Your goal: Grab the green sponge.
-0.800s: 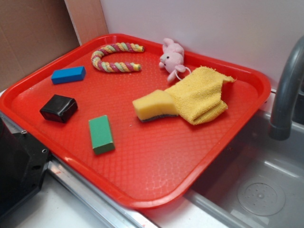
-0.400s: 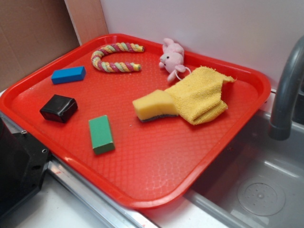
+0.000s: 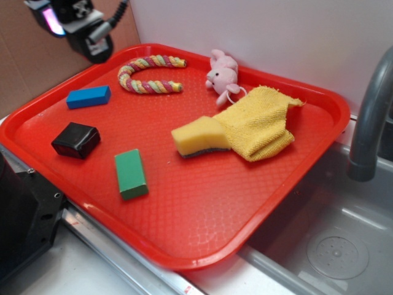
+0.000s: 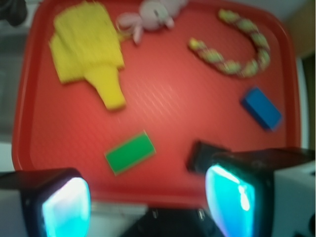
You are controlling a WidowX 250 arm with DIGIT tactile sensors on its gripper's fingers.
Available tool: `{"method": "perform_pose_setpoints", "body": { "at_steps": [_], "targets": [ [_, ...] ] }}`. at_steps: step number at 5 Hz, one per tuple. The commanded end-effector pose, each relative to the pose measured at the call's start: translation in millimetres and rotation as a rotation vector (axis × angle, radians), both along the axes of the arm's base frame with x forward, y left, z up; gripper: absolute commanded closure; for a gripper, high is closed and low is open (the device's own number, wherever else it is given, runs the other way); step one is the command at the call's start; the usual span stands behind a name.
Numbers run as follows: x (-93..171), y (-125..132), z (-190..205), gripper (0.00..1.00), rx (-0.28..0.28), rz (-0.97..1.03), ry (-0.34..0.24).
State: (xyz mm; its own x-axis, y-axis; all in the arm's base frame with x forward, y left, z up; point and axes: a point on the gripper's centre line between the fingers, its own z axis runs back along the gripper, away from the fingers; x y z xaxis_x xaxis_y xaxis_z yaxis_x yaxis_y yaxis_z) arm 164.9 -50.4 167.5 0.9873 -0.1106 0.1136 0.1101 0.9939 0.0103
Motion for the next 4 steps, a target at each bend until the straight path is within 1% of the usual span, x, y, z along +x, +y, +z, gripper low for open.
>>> {"method": "perform_pose_setpoints", "body": {
  "at_steps": [1, 2, 3, 4],
  "targets": [
    [59.4, -28.6, -57.6, 0.0, 0.017, -0.11, -0.016],
    [78.7, -34.9, -76.1, 0.0, -0.068, -0.196, -0.029],
    [84.1, -43.1, -105.2, 0.0, -0.039, -0.248, 0.028],
    [84.4, -41.9, -128.9, 0.0, -0.003, -0.257, 0.061]
  ]
}}
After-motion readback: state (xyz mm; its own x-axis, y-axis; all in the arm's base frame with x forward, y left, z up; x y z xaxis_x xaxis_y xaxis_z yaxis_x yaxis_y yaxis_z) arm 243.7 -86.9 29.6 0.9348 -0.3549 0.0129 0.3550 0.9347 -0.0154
